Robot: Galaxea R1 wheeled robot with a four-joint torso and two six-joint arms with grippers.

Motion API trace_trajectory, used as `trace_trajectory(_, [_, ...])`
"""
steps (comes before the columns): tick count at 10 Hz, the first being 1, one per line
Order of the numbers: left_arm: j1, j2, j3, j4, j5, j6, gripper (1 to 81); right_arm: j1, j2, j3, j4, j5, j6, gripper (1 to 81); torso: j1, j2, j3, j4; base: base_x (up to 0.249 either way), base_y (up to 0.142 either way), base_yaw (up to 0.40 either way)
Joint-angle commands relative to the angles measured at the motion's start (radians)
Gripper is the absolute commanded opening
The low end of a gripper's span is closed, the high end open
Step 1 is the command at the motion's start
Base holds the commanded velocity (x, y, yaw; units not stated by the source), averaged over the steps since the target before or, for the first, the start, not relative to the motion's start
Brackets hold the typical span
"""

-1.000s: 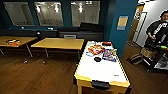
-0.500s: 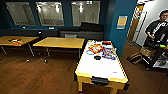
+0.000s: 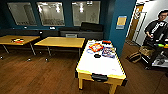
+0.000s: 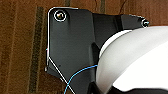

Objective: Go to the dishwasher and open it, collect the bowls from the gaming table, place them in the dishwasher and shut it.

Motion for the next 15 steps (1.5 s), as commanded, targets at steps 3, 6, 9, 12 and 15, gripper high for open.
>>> trace_trajectory(3, [-0.036,-0.009,-0.003,0.002,0.026,0.002,1.0,0.029,-0.003,0.001,-0.010,-0.022,0.000,1.0,0.001,0.000,0.000,0.000,-0.118,0.000,0.000])
trace_trajectory(6, [-0.036,-0.009,-0.003,0.002,0.026,0.004,1.0,0.030,-0.003,-0.001,-0.010,-0.022,0.000,1.0,0.001,0.000,0.000,0.000,-0.118,0.000,0.000])
trace_trajectory(9, [-0.036,-0.007,-0.003,0.002,0.026,0.004,1.0,0.030,-0.003,0.001,-0.008,-0.022,0.000,1.0,0.001,0.000,0.000,0.000,-0.118,0.000,0.000])
trace_trajectory(12, [-0.036,-0.009,-0.003,0.002,0.026,0.004,1.0,0.030,-0.001,0.001,-0.010,-0.024,0.000,1.0,0.001,0.000,0.000,0.000,-0.118,0.000,0.000])
trace_trajectory(15, [-0.036,-0.009,-0.003,0.003,0.026,0.004,1.0,0.030,0.000,-0.001,-0.010,-0.024,-0.002,1.0,0.001,0.000,0.000,0.000,-0.099,0.000,0.000])
